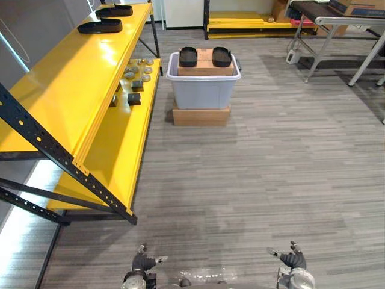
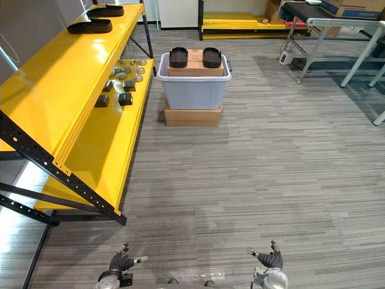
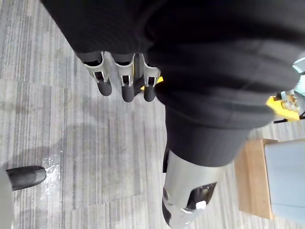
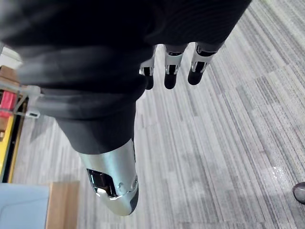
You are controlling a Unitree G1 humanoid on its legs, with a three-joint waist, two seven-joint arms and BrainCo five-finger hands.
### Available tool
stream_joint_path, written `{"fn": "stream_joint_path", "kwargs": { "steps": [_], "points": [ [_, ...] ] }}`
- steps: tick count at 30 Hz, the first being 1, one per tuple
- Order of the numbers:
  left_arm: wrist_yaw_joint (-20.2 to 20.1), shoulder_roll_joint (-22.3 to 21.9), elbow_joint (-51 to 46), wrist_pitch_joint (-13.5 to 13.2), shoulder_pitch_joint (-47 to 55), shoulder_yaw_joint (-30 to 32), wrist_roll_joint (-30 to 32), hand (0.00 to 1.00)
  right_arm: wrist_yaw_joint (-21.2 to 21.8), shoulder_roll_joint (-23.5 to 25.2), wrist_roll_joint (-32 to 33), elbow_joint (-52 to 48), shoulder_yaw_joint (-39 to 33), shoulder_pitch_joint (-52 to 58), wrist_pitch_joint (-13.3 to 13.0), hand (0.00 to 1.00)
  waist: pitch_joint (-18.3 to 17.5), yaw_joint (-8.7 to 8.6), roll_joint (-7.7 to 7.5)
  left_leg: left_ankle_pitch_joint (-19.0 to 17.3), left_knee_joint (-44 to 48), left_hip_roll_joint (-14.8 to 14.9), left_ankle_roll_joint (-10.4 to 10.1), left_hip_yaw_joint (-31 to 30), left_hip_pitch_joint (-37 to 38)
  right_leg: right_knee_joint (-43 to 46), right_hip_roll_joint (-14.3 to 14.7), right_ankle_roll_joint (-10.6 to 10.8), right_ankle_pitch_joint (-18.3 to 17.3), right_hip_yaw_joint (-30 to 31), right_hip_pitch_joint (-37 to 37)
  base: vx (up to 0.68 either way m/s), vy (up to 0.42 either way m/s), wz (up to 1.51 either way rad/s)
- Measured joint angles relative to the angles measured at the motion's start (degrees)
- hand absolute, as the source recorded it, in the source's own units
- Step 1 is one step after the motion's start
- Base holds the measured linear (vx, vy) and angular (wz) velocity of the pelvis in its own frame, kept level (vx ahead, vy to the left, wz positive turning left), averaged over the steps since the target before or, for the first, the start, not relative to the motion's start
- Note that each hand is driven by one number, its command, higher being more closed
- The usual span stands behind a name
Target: Walk over and take plastic housings, then place them on the shelf
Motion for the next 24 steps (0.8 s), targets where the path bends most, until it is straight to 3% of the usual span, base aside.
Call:
{"fn": "stream_joint_path", "kwargs": {
  "steps": [10, 24],
  "points": [
    [0.1, 0.1, -2.6, 0.0, 1.3, 2.0, 0.7, 0.00, -0.1, -1.6, -1.8, -0.9, 1.5, 0.4, 0.1, 0.00, 0.1, -0.26, -0.23, 0.0, 0.1, 0.0, 0.1, -0.9, 0.2, 1.5, 0.0, -1.8, -1.5, -1.6, -0.2, -0.05, -0.044, 0.05],
    [0.1, 0.1, -5.9, 0.0, 2.6, 2.0, 0.4, 0.00, -0.6, -1.8, -0.5, -0.9, 1.2, -0.5, 0.3, 0.00, -0.1, -1.16, 0.05, 0.1, -1.0, 0.3, 0.5, -0.9, -0.8, 0.5, 0.5, -1.9, -1.4, -2.2, -1.5, -0.01, -0.018, 0.01]
  ]
}}
